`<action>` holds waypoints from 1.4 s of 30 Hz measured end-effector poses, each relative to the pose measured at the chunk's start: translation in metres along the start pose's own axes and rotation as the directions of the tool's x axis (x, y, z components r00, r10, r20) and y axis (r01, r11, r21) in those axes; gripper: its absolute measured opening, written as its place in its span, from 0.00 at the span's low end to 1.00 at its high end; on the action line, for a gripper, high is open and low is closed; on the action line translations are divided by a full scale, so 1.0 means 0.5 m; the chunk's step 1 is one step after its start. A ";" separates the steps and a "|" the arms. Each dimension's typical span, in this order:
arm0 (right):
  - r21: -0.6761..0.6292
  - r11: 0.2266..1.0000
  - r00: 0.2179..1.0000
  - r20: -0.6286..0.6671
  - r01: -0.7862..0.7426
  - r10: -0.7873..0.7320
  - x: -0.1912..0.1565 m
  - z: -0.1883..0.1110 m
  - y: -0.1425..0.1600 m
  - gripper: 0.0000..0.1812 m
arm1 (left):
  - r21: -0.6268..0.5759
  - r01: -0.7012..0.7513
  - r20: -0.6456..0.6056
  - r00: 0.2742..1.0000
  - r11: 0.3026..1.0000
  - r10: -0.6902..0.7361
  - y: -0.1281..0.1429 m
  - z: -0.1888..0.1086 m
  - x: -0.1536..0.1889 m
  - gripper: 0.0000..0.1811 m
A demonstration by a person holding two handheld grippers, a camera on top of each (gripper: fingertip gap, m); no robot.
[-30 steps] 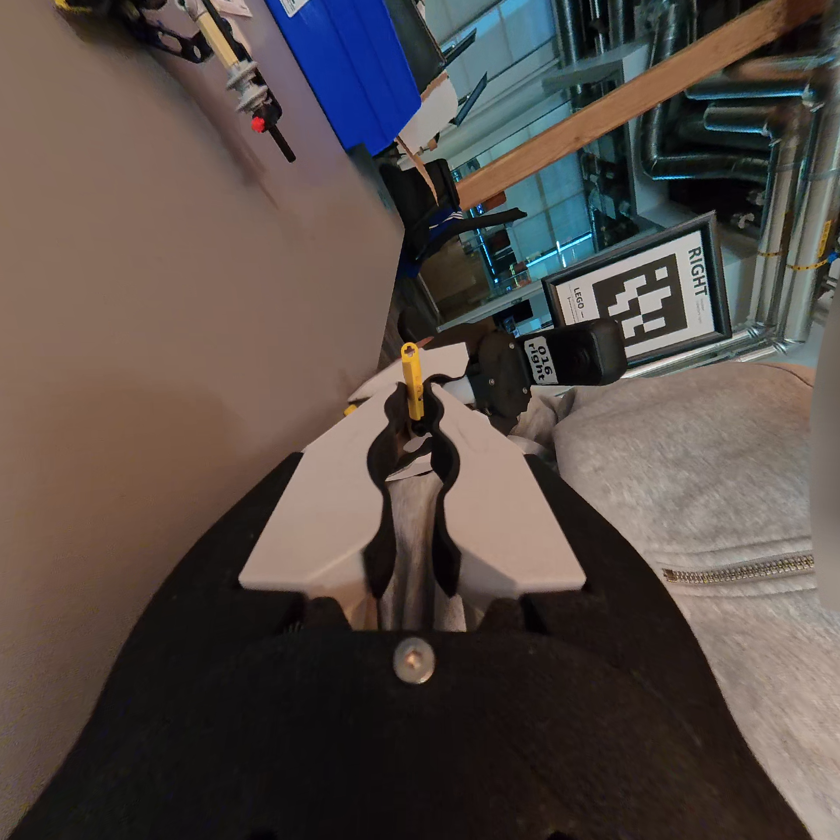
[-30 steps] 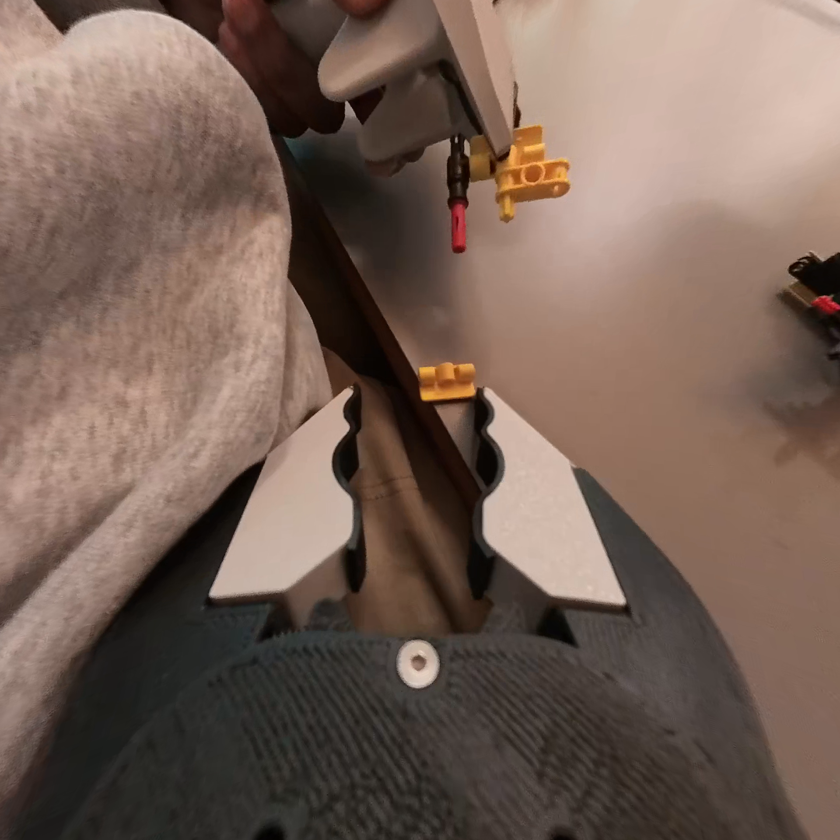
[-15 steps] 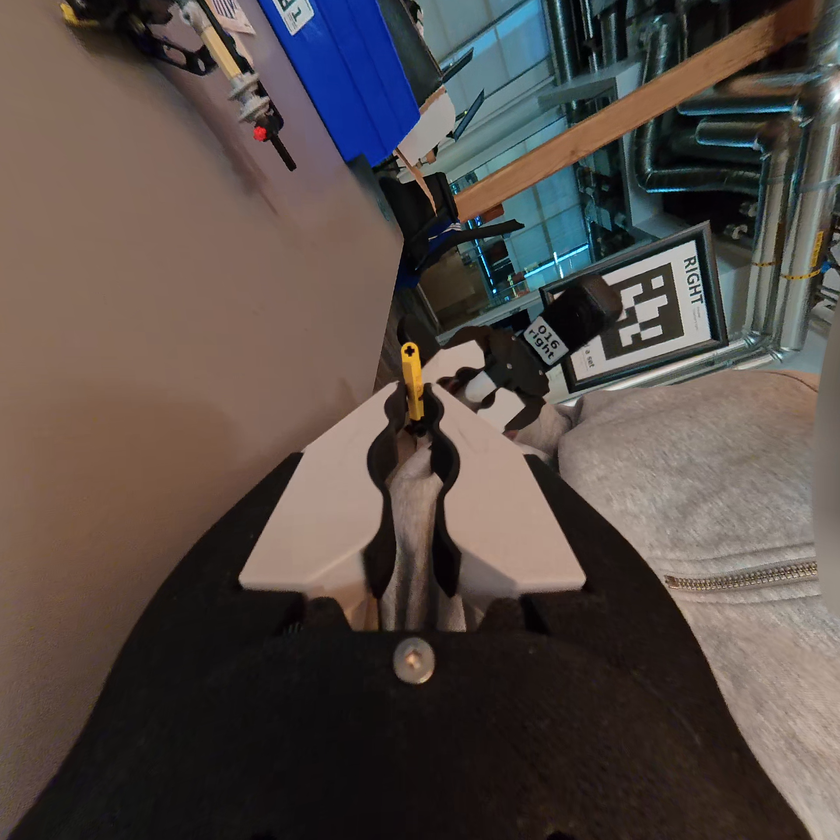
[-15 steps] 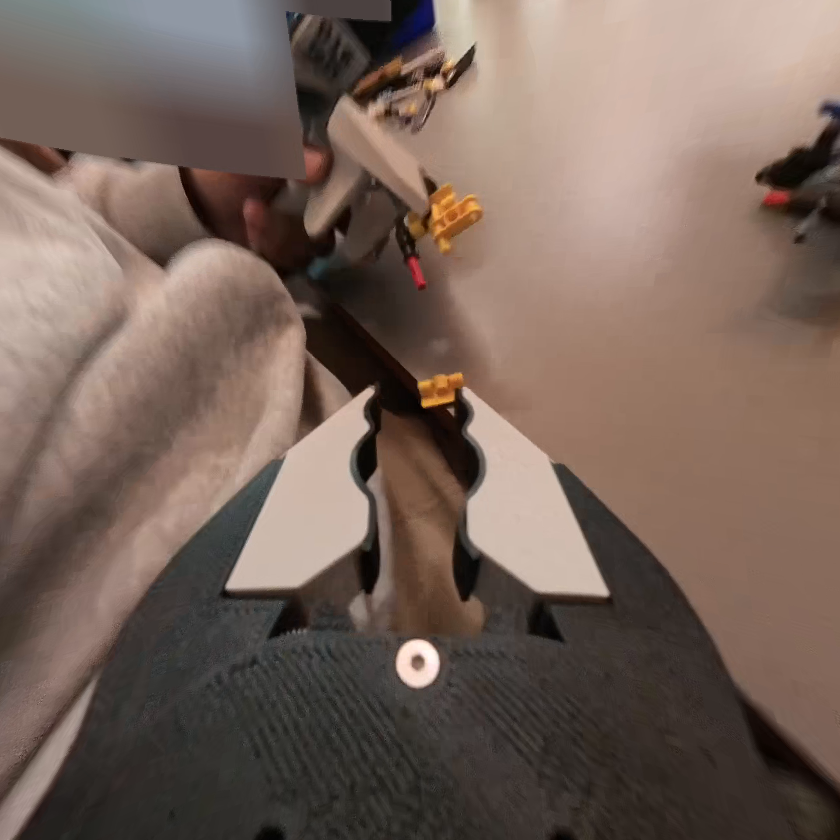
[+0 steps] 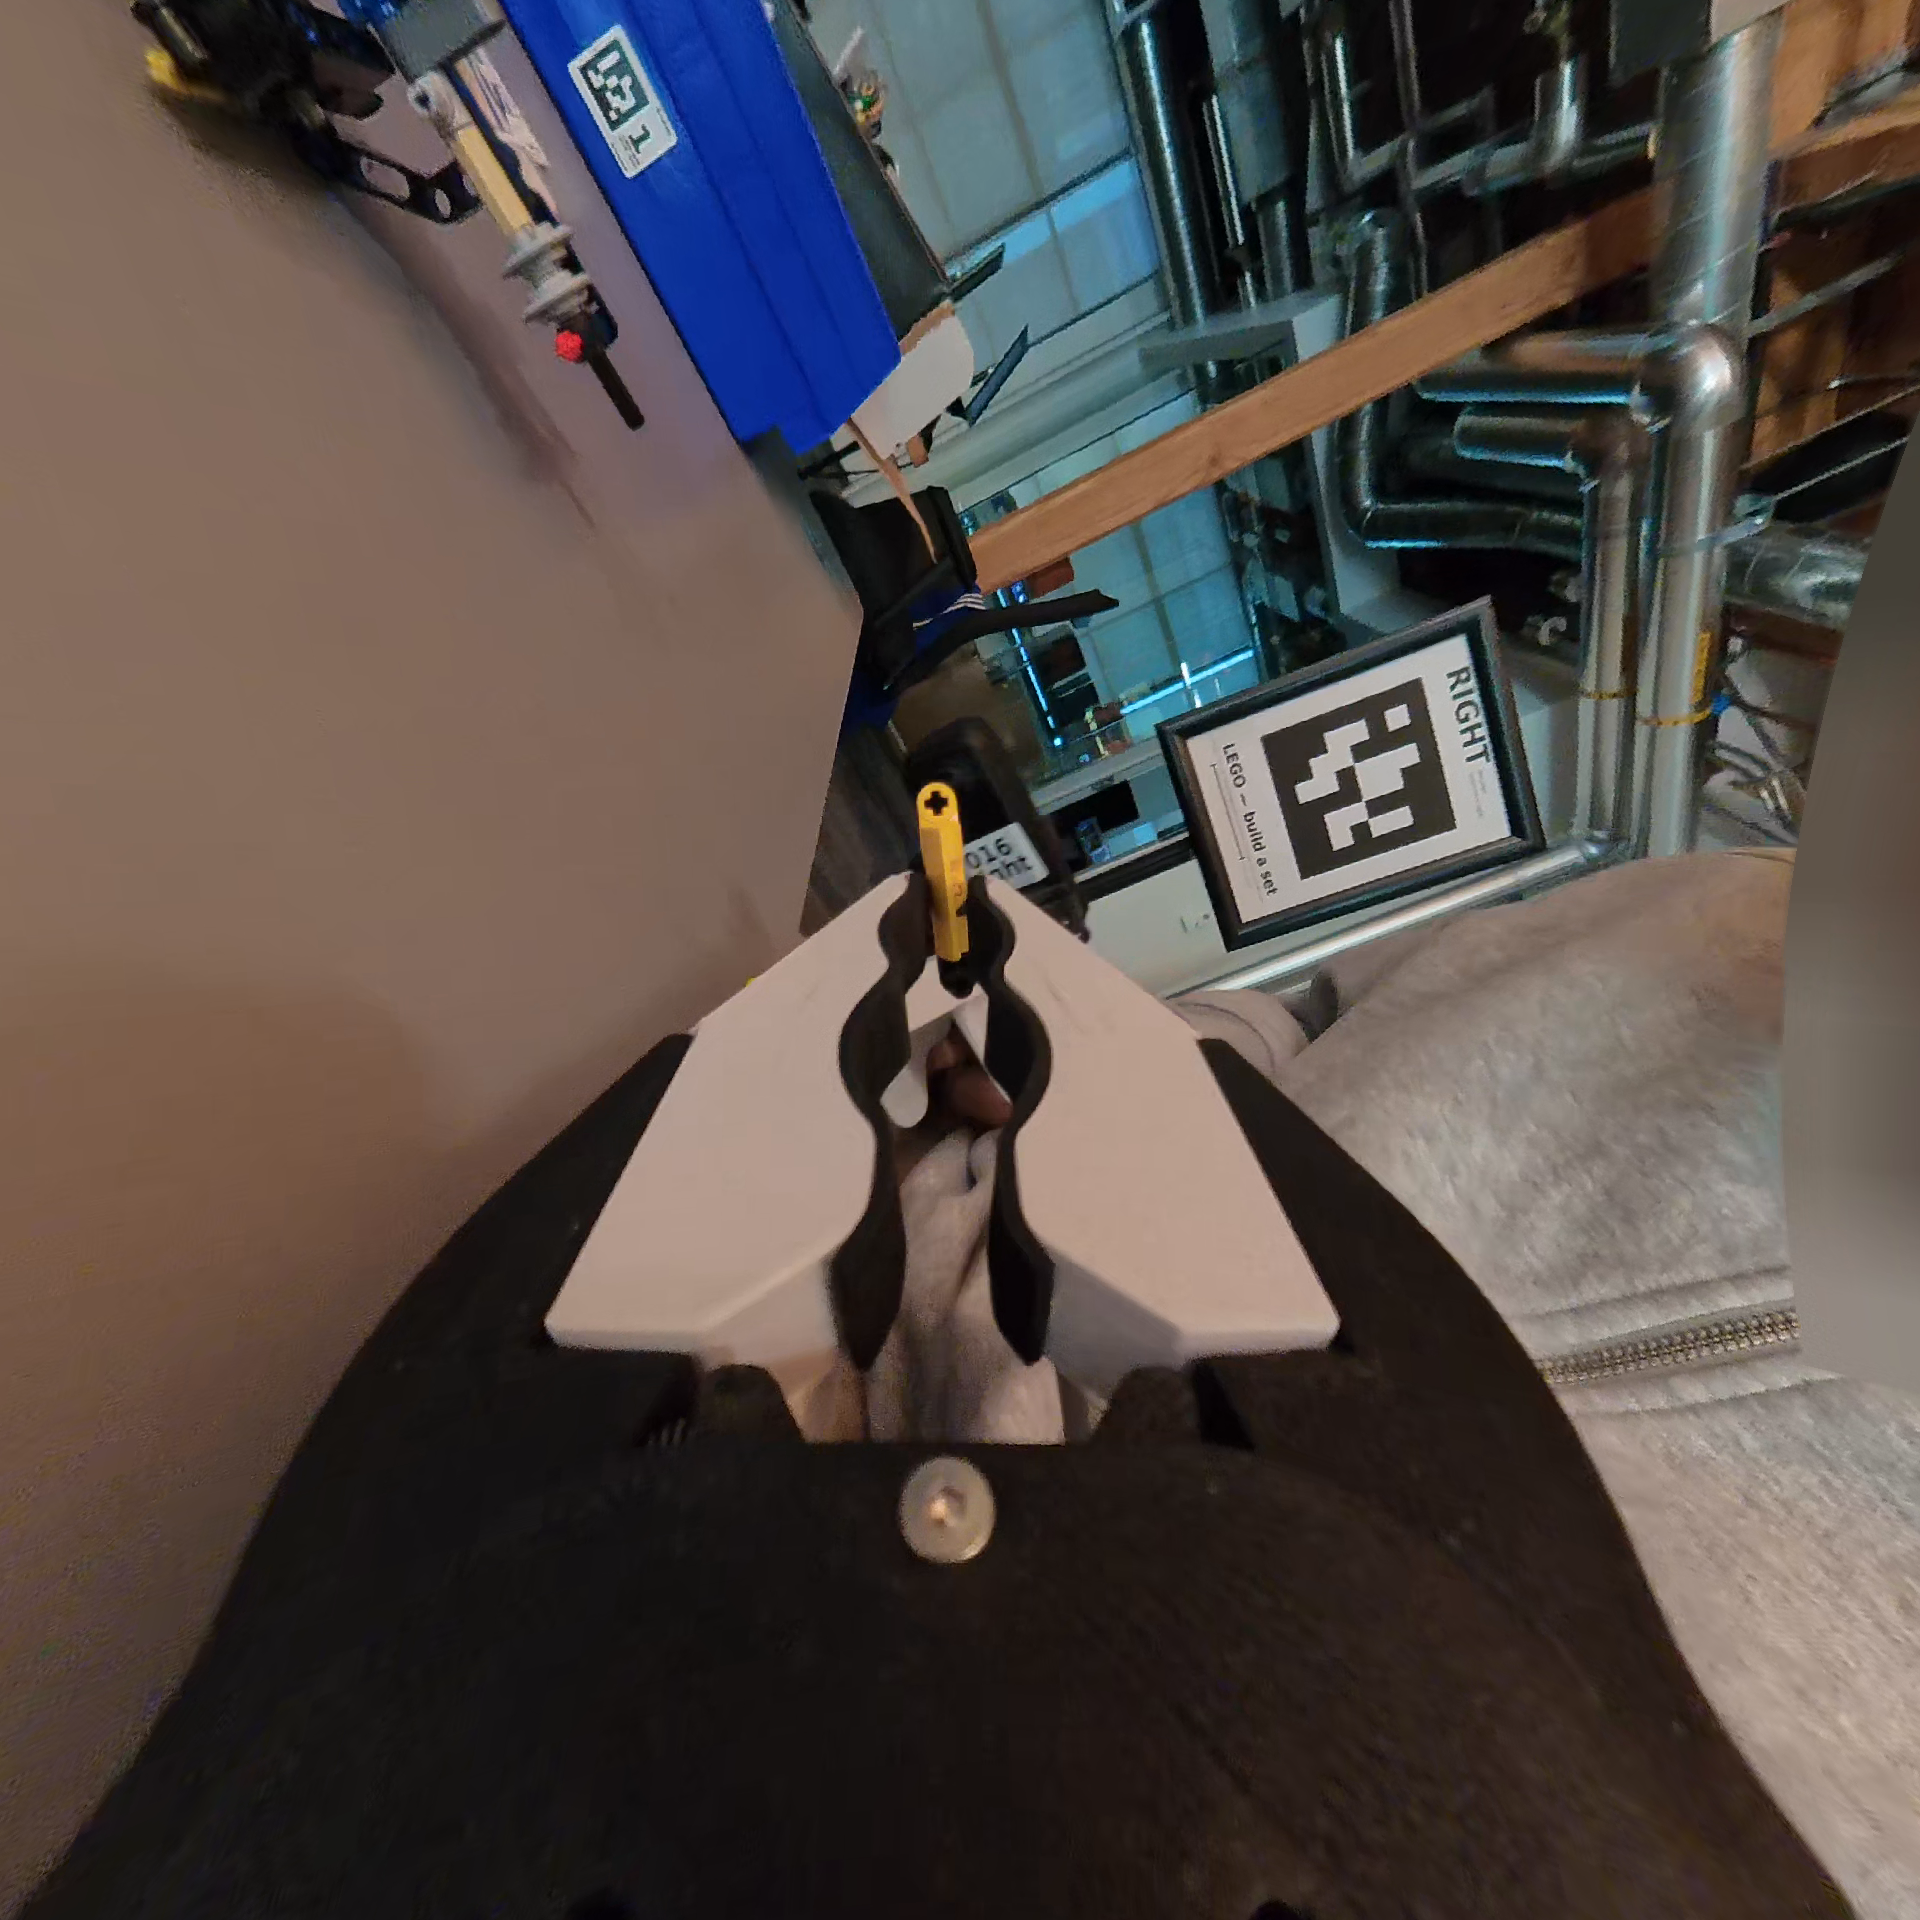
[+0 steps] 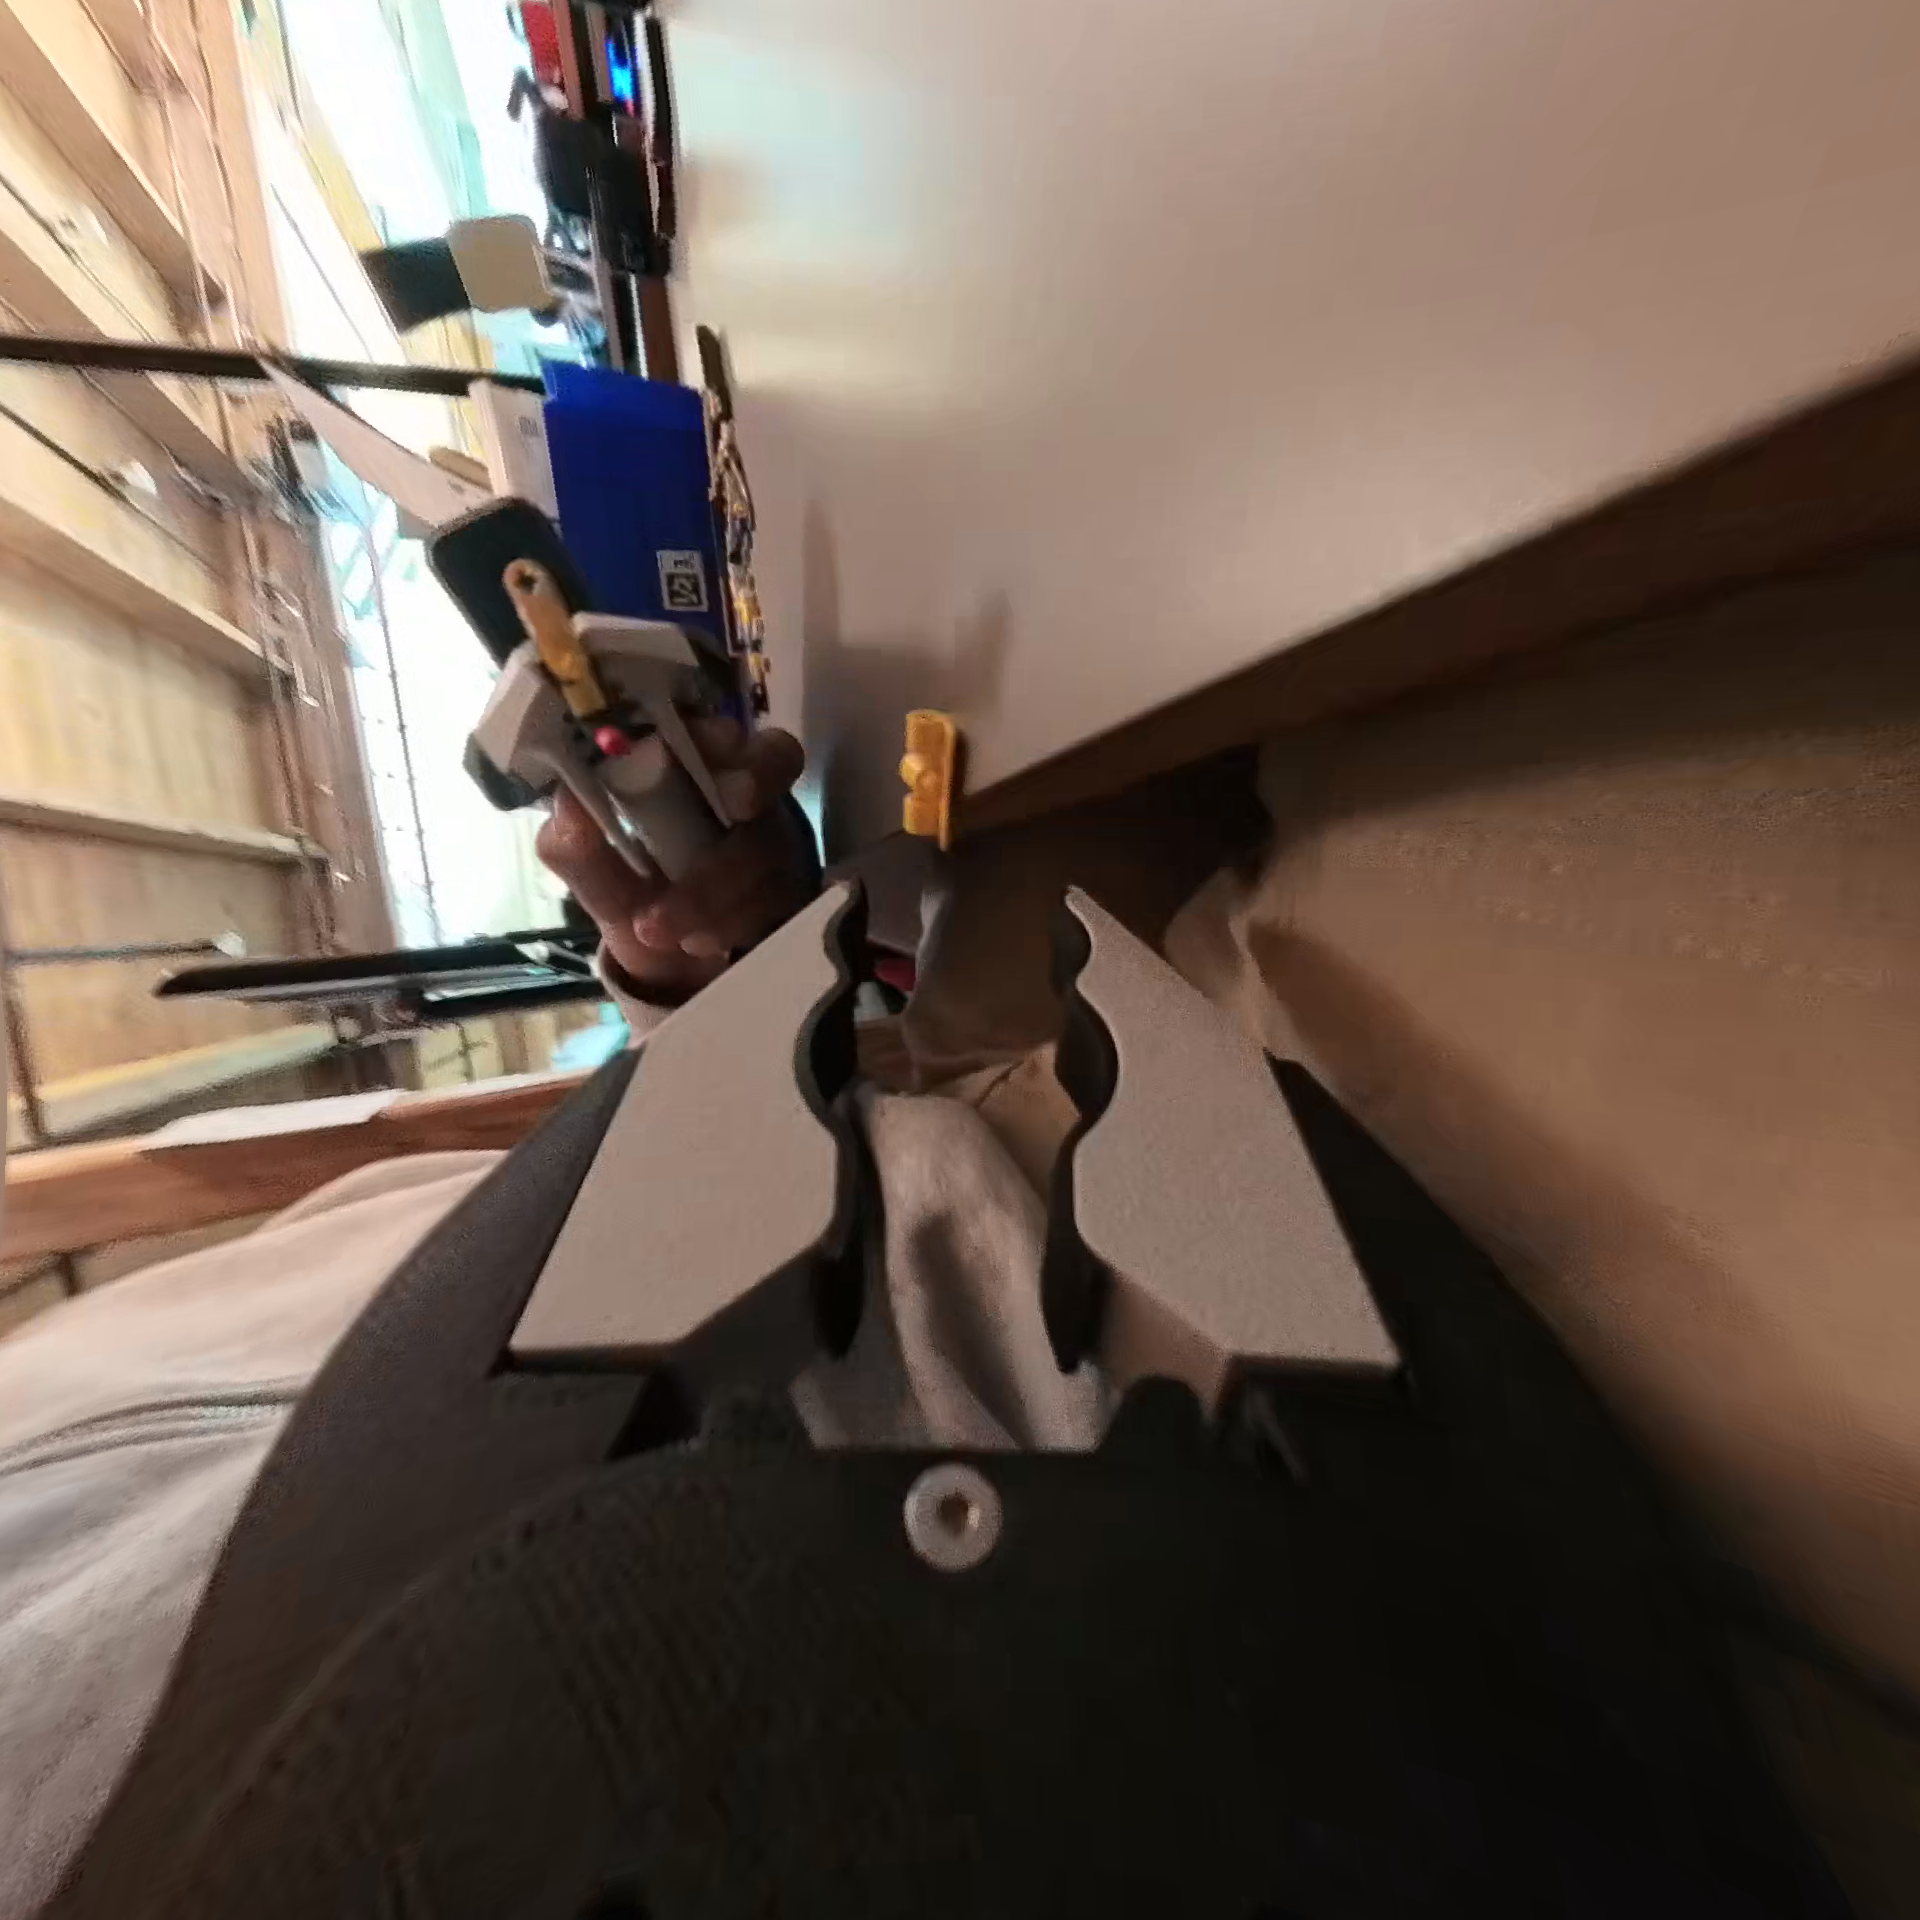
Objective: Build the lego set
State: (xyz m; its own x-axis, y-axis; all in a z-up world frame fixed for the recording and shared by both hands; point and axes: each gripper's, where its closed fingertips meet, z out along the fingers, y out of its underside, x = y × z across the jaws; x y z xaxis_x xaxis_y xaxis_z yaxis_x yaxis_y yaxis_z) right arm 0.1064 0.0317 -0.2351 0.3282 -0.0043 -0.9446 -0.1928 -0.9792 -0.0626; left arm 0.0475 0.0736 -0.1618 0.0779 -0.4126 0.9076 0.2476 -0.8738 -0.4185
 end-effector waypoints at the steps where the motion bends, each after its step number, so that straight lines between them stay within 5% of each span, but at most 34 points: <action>1: 0.004 0.999 0.999 0.010 -0.041 0.041 0.006 0.003 0.005 0.18 | 0.007 0.008 -0.004 1.000 1.000 -0.008 0.005 -0.002 0.002 0.02; 13: 0.059 0.992 0.987 0.118 -0.113 0.105 0.004 0.035 -0.022 0.14 | -0.003 -0.130 0.072 0.989 0.992 0.129 0.030 -0.004 0.017 0.02; 18: 0.054 0.988 0.982 0.134 -0.142 0.133 0.010 0.037 -0.021 0.11 | 0.005 -0.120 0.071 0.990 0.993 0.119 0.031 -0.008 0.015 0.02; 21: 0.048 0.989 0.979 0.158 -0.139 0.130 0.003 0.034 -0.019 0.00 | 0.002 -0.119 0.075 0.990 0.993 0.119 0.033 -0.008 0.013 0.02; 29: 0.027 0.992 0.969 0.219 -0.120 0.111 -0.025 0.023 -0.012 0.00 | 0.013 -0.102 0.094 0.991 0.995 0.100 0.031 -0.008 0.000 0.02; 36: 0.010 0.975 0.946 0.239 0.224 -0.220 -0.113 0.000 -0.001 0.00 | 0.036 -0.119 0.077 0.990 0.992 0.116 0.030 0.004 0.008 0.02; 42: 0.093 0.759 0.749 0.121 0.644 -0.651 -0.131 0.006 -0.091 0.00 | 0.083 -0.172 0.106 0.981 0.982 0.163 0.014 0.003 0.004 0.03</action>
State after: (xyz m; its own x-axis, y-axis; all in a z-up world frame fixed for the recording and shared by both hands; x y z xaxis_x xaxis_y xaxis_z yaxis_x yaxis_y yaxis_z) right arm 0.0908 0.0769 -0.1713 0.2600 0.6587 -0.7060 -0.0212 -0.7271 -0.6862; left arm 0.0510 0.0670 -0.1629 0.2196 -0.5197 0.8256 0.3101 -0.7652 -0.5642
